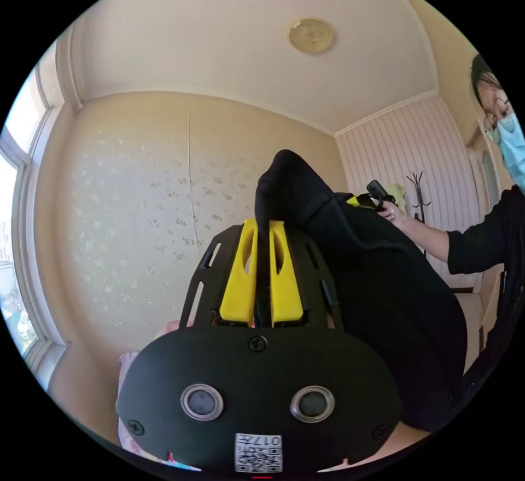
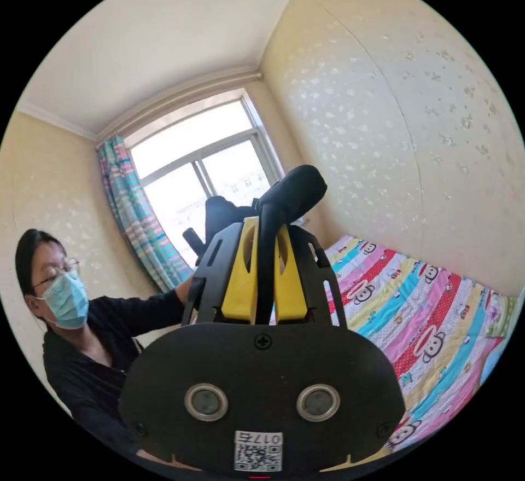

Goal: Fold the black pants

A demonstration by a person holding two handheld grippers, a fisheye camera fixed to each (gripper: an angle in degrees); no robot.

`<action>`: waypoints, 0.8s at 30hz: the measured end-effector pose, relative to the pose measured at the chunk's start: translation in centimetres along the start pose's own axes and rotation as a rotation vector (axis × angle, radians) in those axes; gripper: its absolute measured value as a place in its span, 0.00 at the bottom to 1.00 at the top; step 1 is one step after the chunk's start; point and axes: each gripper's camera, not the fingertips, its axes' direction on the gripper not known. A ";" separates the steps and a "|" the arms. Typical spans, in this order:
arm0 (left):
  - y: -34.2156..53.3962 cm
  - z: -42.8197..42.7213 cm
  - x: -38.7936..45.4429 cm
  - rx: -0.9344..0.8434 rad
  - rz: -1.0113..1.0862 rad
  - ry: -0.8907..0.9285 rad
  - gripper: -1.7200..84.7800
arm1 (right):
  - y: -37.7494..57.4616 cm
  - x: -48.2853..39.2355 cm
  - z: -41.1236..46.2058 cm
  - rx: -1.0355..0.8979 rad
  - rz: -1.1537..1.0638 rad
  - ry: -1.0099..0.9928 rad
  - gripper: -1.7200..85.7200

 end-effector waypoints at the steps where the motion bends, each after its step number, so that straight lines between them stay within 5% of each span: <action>1: 1.1 2.4 -2.6 -0.044 -0.070 0.021 0.07 | -0.2 6.5 2.1 -0.017 0.018 0.069 0.06; 3: 7.4 8.4 -11.9 -0.122 -0.307 0.027 0.07 | 1.9 15.6 3.4 0.025 0.158 0.179 0.10; 6: 17.0 9.9 -17.8 -0.126 -0.393 -0.077 0.07 | 10.6 26.1 1.6 0.210 0.309 0.251 0.12; 10: 31.8 13.9 -18.0 -0.530 -0.276 0.054 0.08 | 29.6 34.2 6.1 -0.139 0.346 0.226 0.13; 14: 51.3 16.1 -10.8 -0.703 -0.450 0.270 0.08 | 54.0 33.0 12.8 -0.505 0.450 0.145 0.11; 17: 60.5 16.6 -5.0 -0.764 -0.527 0.228 0.07 | 66.3 29.3 14.6 -0.558 0.479 0.194 0.10; 21: 63.8 18.2 -3.3 -0.839 -0.505 0.149 0.02 | 72.4 26.0 11.4 -0.444 0.389 0.435 0.05; 24: 65.0 19.1 -6.3 -0.792 -0.623 0.271 0.01 | 73.3 28.6 7.2 -0.427 0.458 0.311 0.03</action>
